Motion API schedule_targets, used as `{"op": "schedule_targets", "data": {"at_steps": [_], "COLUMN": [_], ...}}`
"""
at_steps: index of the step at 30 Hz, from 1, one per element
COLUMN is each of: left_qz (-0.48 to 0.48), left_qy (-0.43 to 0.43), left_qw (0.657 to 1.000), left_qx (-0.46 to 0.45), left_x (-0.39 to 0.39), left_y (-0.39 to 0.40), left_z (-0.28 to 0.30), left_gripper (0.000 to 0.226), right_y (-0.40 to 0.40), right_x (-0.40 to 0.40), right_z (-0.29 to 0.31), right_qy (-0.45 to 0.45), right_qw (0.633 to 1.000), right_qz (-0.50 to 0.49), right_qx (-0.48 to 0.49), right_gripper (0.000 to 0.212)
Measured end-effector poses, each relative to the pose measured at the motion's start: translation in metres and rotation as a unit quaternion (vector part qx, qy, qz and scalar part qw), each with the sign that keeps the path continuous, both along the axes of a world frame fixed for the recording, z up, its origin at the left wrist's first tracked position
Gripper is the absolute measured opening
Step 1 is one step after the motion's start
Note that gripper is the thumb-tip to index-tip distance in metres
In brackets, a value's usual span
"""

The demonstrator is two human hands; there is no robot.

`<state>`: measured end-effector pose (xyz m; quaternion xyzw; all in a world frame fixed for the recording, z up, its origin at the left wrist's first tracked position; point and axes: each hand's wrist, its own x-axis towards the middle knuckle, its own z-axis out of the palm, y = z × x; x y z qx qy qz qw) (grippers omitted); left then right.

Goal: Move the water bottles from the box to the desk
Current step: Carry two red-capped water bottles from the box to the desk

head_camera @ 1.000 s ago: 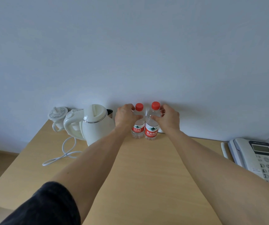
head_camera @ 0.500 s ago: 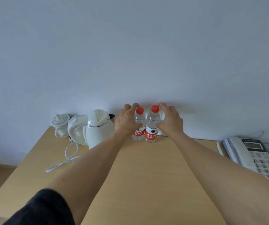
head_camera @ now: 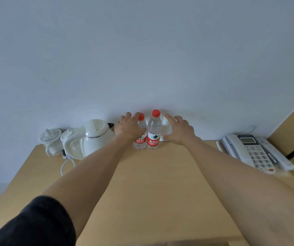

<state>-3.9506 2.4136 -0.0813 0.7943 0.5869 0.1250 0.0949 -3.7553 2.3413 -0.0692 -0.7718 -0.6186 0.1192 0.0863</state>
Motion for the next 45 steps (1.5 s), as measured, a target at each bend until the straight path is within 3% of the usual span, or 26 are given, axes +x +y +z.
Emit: {"op": "schedule_targets", "data": {"at_steps": [13, 25, 32, 37, 45], "left_qz": [-0.093, -0.266, -0.419, -0.511, -0.637], "left_qy": [0.073, 0.104, 0.082, 0.074, 0.077], "left_qw": [0.987, 0.956, 0.903, 0.856, 0.767], "left_qx": [0.109, 0.071, 0.049, 0.011, 0.005], "left_x": [0.074, 0.287, 0.435, 0.528, 0.667], "left_y": [-0.051, -0.234, -0.395, -0.506, -0.624], "left_z": [0.045, 0.045, 0.026, 0.01, -0.02], "left_gripper": [0.061, 0.061, 0.056, 0.065, 0.064], "right_y": [-0.075, -0.306, -0.5, -0.626, -0.745], "right_x": [0.053, 0.225, 0.316, 0.36, 0.433], "right_z": [0.011, 0.007, -0.006, -0.014, -0.03], "right_qy": [0.006, 0.008, 0.029, 0.018, 0.05], "right_qw": [0.998, 0.968, 0.902, 0.84, 0.74], "right_qz": [-0.059, -0.251, -0.431, -0.541, -0.669], "right_qx": [0.014, 0.007, -0.006, -0.018, -0.049], "right_gripper": [0.078, 0.072, 0.078, 0.074, 0.073]}}
